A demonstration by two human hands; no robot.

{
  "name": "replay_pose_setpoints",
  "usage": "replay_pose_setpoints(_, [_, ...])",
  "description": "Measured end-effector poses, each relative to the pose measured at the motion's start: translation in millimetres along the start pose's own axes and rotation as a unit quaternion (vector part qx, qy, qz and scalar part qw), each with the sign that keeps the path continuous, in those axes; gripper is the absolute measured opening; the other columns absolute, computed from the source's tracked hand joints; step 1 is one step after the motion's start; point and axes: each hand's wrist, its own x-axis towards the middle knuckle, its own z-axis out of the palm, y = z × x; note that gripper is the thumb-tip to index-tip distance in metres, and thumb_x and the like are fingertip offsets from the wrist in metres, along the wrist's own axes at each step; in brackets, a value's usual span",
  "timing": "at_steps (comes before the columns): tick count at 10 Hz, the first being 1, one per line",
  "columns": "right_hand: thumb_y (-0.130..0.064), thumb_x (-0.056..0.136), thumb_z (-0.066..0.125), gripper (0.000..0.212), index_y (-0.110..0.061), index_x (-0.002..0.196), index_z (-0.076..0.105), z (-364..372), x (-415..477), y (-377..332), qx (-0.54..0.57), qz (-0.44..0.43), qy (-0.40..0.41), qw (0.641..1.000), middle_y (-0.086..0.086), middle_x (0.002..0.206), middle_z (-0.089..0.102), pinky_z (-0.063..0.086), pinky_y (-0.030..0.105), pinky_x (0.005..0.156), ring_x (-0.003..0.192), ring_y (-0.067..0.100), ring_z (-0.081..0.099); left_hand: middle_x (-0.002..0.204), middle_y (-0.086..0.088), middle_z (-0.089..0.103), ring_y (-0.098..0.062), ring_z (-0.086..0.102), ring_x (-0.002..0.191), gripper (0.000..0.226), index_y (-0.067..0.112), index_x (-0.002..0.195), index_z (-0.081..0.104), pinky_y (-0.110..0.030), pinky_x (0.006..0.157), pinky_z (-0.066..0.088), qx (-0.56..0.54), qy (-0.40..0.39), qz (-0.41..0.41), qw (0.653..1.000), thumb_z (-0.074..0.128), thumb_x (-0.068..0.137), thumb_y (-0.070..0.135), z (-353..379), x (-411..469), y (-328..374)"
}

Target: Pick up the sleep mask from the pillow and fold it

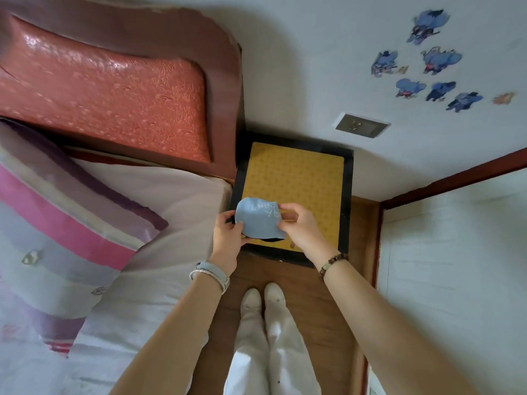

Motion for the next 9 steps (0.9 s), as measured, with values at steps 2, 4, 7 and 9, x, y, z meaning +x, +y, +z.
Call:
replay_pose_setpoints(2, [0.0,0.088,0.061,0.045,-0.013,0.131,0.056,15.6,62.1,14.3,-0.024,0.028,-0.004,0.999,-0.001,0.116,0.062,0.042,0.012,0.059,0.095,0.011,0.058,0.103,0.005,0.058,-0.01,0.061,0.094,0.026,0.022,0.116,0.051,-0.018,0.054,0.057,0.044,0.042,-0.012,0.998,0.049,0.096,0.005,18.9,54.1,-18.5])
replay_pose_setpoints(4, [-0.011,0.094,0.058,0.042,-0.011,0.136,0.054,23.3,84.3,25.8,-0.008,0.047,-0.024,0.999,0.005,0.133,0.06,0.048,0.025,0.086,0.11,0.015,0.057,0.117,-0.005,0.061,-0.024,0.062,0.103,0.038,0.02,0.134,0.051,-0.043,0.084,0.059,0.11,0.049,-0.031,0.992,0.046,0.097,0.011,23.9,77.7,-24.4])
replay_pose_setpoints(7, [-0.016,0.098,0.05,0.038,-0.011,0.136,0.054,17.7,87.0,22.6,0.016,0.072,-0.02,0.997,0.008,0.137,0.058,0.049,0.034,0.093,0.117,0.022,0.056,0.098,0.01,0.06,-0.012,0.059,0.087,0.044,0.017,0.138,0.05,-0.038,0.083,0.055,0.044,0.02,-0.075,0.996,0.046,0.096,0.007,26.4,80.6,-20.9])
replay_pose_setpoints(9, [-0.022,0.098,0.053,0.039,-0.016,0.137,0.054,1.2,72.0,12.2,0.044,0.056,-0.006,0.997,0.004,0.143,0.053,0.043,0.045,0.111,0.129,0.023,0.053,0.108,0.006,0.058,-0.012,0.056,0.088,0.047,0.021,0.143,0.046,-0.036,0.079,0.055,0.028,0.038,-0.081,0.996,0.048,0.097,0.01,18.1,68.1,-11.7])
